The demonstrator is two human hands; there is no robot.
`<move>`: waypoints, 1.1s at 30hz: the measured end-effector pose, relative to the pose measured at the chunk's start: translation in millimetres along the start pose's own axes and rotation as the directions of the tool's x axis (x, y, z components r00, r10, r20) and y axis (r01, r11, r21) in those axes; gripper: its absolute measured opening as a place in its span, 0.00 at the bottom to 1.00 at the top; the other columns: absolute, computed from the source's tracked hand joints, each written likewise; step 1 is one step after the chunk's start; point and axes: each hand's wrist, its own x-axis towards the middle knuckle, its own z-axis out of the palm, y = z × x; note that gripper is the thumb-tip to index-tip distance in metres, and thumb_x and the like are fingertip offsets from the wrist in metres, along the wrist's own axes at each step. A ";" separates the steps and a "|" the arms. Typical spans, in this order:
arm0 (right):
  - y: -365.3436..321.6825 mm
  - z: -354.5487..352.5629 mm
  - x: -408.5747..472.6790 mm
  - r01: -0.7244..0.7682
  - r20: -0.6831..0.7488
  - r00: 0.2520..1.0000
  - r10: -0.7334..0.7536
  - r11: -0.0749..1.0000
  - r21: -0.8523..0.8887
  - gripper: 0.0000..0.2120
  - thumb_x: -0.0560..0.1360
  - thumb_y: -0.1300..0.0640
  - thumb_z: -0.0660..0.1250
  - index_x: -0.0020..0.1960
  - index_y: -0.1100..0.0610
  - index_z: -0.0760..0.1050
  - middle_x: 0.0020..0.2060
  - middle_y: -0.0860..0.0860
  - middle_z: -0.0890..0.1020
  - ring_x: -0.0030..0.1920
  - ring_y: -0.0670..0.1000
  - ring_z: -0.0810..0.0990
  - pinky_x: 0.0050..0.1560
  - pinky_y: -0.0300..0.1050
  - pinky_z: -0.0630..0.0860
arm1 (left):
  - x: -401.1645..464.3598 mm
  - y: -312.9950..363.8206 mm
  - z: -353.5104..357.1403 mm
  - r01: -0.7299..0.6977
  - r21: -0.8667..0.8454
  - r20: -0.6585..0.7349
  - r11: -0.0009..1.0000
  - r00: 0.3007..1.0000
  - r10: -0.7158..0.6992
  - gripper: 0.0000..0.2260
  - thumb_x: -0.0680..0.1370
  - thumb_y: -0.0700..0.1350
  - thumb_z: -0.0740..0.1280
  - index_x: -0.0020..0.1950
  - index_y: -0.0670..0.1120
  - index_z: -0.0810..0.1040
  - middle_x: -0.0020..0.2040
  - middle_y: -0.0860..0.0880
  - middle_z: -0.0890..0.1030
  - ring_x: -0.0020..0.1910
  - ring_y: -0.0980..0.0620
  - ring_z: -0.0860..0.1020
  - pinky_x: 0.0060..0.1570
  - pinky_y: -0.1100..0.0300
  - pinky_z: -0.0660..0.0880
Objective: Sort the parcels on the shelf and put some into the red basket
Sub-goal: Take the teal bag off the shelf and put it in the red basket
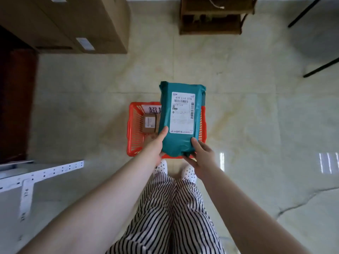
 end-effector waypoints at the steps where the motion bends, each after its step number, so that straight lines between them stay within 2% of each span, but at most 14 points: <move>1: 2.0 0.4 23.0 -0.009 -0.021 1.000 0.009 1.000 -0.002 0.18 0.78 0.58 0.68 0.66 0.62 0.73 0.61 0.61 0.79 0.58 0.61 0.81 0.41 0.52 0.85 | 22.5 -7.2 5.0 0.013 0.000 -0.016 1.000 1.000 -0.013 0.16 0.72 0.54 0.74 0.55 0.48 0.78 0.56 0.46 0.82 0.51 0.46 0.81 0.42 0.54 0.81; 3: 8.6 -0.9 72.0 -0.037 -0.067 0.997 0.036 0.999 -0.008 0.18 0.79 0.58 0.68 0.67 0.61 0.73 0.62 0.61 0.78 0.61 0.62 0.79 0.36 0.50 0.84 | 69.0 -26.4 14.2 0.015 0.020 -0.069 1.000 0.997 -0.014 0.10 0.72 0.52 0.74 0.47 0.49 0.78 0.54 0.45 0.82 0.50 0.44 0.81 0.49 0.48 0.81; 5: 18.4 -5.0 126.6 -0.071 -0.118 0.991 0.066 0.996 -0.045 0.16 0.79 0.58 0.68 0.66 0.60 0.74 0.60 0.60 0.79 0.58 0.62 0.80 0.35 0.49 0.84 | 115.0 -48.0 23.6 0.023 0.054 -0.106 0.998 0.994 -0.017 0.09 0.73 0.51 0.74 0.43 0.48 0.78 0.51 0.44 0.83 0.48 0.43 0.81 0.54 0.44 0.79; 9: 48.7 -19.1 238.6 -0.088 -0.227 0.973 0.047 0.981 -0.173 0.12 0.77 0.56 0.70 0.60 0.57 0.78 0.56 0.59 0.82 0.51 0.61 0.83 0.46 0.58 0.83 | 216.7 -100.6 37.2 0.095 0.105 -0.185 0.990 0.980 -0.074 0.15 0.72 0.55 0.73 0.51 0.47 0.79 0.54 0.44 0.81 0.53 0.40 0.80 0.55 0.42 0.79; 13: 71.9 -25.2 322.5 -0.101 -0.260 0.965 0.041 0.970 -0.220 0.12 0.79 0.58 0.67 0.61 0.59 0.77 0.45 0.54 0.82 0.43 0.56 0.83 0.47 0.56 0.83 | 305.2 -144.3 46.0 0.170 0.170 -0.188 0.971 0.973 -0.137 0.16 0.69 0.60 0.73 0.42 0.49 0.76 0.56 0.42 0.82 0.54 0.40 0.81 0.56 0.43 0.78; 15: 82.8 -27.9 359.1 -0.111 -0.287 0.957 0.032 0.958 -0.265 0.13 0.79 0.57 0.67 0.62 0.60 0.77 0.41 0.52 0.80 0.41 0.55 0.81 0.50 0.57 0.82 | 339.7 -158.6 50.0 0.192 0.179 -0.217 0.965 0.964 -0.152 0.16 0.70 0.59 0.73 0.47 0.47 0.79 0.56 0.42 0.82 0.54 0.40 0.81 0.57 0.44 0.78; 16: 88.8 -29.6 376.2 -0.119 -0.300 0.953 0.032 0.954 -0.275 0.13 0.79 0.56 0.66 0.62 0.60 0.77 0.40 0.52 0.80 0.41 0.55 0.81 0.51 0.58 0.82 | 355.0 -165.3 51.3 0.209 0.179 -0.254 0.961 0.954 -0.160 0.21 0.70 0.59 0.73 0.51 0.43 0.80 0.56 0.42 0.82 0.54 0.39 0.81 0.56 0.44 0.78; 18: 99.2 -32.7 403.7 -0.145 -0.313 0.948 0.058 0.954 -0.263 0.12 0.80 0.56 0.66 0.62 0.58 0.76 0.41 0.53 0.80 0.41 0.56 0.81 0.52 0.58 0.82 | 379.1 -177.6 53.5 0.231 0.144 -0.290 0.962 0.940 -0.182 0.28 0.67 0.60 0.75 0.56 0.39 0.79 0.55 0.41 0.82 0.51 0.38 0.82 0.54 0.44 0.79; 20: 110.1 -36.2 428.1 -0.172 -0.332 0.940 0.074 0.945 -0.278 0.14 0.79 0.55 0.67 0.63 0.58 0.76 0.44 0.54 0.81 0.44 0.58 0.83 0.51 0.57 0.83 | 403.3 -191.0 54.1 0.233 0.109 -0.287 0.966 0.938 -0.194 0.31 0.64 0.60 0.76 0.57 0.39 0.79 0.55 0.41 0.82 0.51 0.38 0.82 0.54 0.44 0.79; 24: 127.7 -38.1 463.7 -0.192 -0.356 0.932 0.067 0.925 -0.327 0.13 0.78 0.53 0.68 0.61 0.56 0.77 0.55 0.57 0.81 0.53 0.60 0.82 0.52 0.59 0.82 | 430.5 -199.9 57.0 0.262 0.078 -0.326 0.962 0.918 -0.223 0.27 0.68 0.57 0.76 0.57 0.39 0.77 0.55 0.43 0.82 0.52 0.39 0.81 0.55 0.44 0.78; 28: 139.5 -36.4 488.2 -0.180 -0.385 0.922 0.037 0.921 -0.344 0.21 0.78 0.55 0.68 0.70 0.55 0.72 0.60 0.58 0.80 0.55 0.61 0.81 0.53 0.59 0.82 | 447.9 -204.8 62.7 0.245 0.114 -0.321 0.963 0.926 -0.197 0.16 0.73 0.54 0.73 0.49 0.44 0.76 0.51 0.46 0.80 0.50 0.42 0.80 0.55 0.48 0.78; 31: 146.2 -35.6 495.5 -0.172 -0.369 0.929 0.029 0.916 -0.362 0.24 0.78 0.54 0.68 0.72 0.53 0.70 0.63 0.57 0.79 0.57 0.61 0.81 0.54 0.59 0.82 | 454.9 -207.7 63.3 0.245 0.152 -0.307 0.958 0.933 -0.190 0.14 0.75 0.53 0.71 0.52 0.43 0.77 0.49 0.46 0.78 0.51 0.43 0.79 0.53 0.51 0.77; 33: 147.9 -35.8 499.0 -0.177 -0.368 0.929 0.028 0.909 -0.378 0.24 0.78 0.54 0.68 0.73 0.52 0.69 0.63 0.57 0.79 0.57 0.61 0.81 0.54 0.59 0.82 | 459.5 -209.1 63.3 0.246 0.161 -0.300 0.956 0.935 -0.190 0.14 0.76 0.52 0.70 0.54 0.43 0.78 0.52 0.44 0.79 0.49 0.44 0.78 0.52 0.52 0.77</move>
